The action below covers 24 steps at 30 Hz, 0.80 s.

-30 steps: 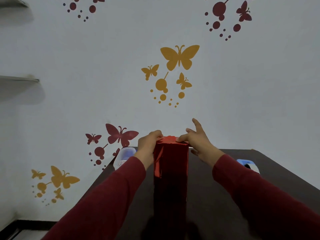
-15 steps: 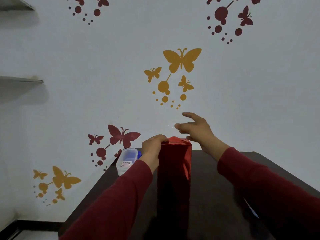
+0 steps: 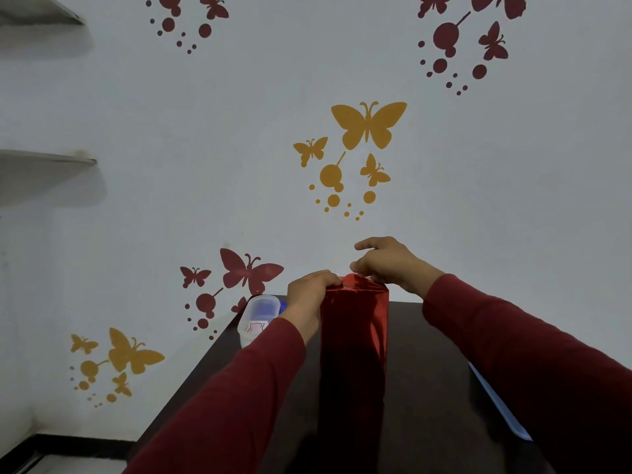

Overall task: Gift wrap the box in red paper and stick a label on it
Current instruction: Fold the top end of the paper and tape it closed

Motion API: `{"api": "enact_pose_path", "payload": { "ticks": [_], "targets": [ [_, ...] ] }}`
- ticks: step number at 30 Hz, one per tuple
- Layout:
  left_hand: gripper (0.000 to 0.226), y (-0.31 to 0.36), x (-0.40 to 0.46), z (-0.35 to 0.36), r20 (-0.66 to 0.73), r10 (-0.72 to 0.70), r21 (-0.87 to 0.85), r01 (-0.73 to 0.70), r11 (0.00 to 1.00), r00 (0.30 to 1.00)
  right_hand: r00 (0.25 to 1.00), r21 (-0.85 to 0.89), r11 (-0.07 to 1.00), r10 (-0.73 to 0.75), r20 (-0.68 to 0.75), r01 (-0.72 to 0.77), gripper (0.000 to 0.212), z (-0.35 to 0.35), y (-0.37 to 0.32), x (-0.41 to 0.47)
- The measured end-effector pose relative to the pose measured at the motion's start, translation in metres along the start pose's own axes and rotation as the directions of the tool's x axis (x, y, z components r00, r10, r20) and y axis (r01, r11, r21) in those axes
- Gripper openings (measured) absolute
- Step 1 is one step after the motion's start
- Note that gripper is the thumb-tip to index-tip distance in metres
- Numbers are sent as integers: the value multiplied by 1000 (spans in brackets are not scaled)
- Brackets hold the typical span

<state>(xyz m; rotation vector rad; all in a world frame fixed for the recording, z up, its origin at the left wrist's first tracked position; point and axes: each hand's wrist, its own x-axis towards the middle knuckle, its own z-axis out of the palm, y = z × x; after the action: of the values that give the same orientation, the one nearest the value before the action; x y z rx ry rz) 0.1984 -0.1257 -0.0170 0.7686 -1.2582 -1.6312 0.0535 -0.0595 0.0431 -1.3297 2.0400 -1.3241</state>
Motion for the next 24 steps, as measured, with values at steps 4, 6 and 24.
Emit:
{"api": "enact_pose_path", "payload": {
  "ticks": [4, 6, 24],
  "targets": [
    [24, -1, 1, -1, 10, -3, 18, 3, 1000, 1000, 999, -51, 998, 35, -2, -35, 53, 1, -2, 1],
    [23, 0, 1, -1, 6, -6, 18, 6, 1000, 1000, 999, -72, 996, 46, -12, -47, 54, 3, -3, 2],
    [27, -10, 11, 6, -94, -56, -8, 56, 998, 994, 999, -294, 956, -10, -33, 0, 58, 10, -3, 9]
  ]
}}
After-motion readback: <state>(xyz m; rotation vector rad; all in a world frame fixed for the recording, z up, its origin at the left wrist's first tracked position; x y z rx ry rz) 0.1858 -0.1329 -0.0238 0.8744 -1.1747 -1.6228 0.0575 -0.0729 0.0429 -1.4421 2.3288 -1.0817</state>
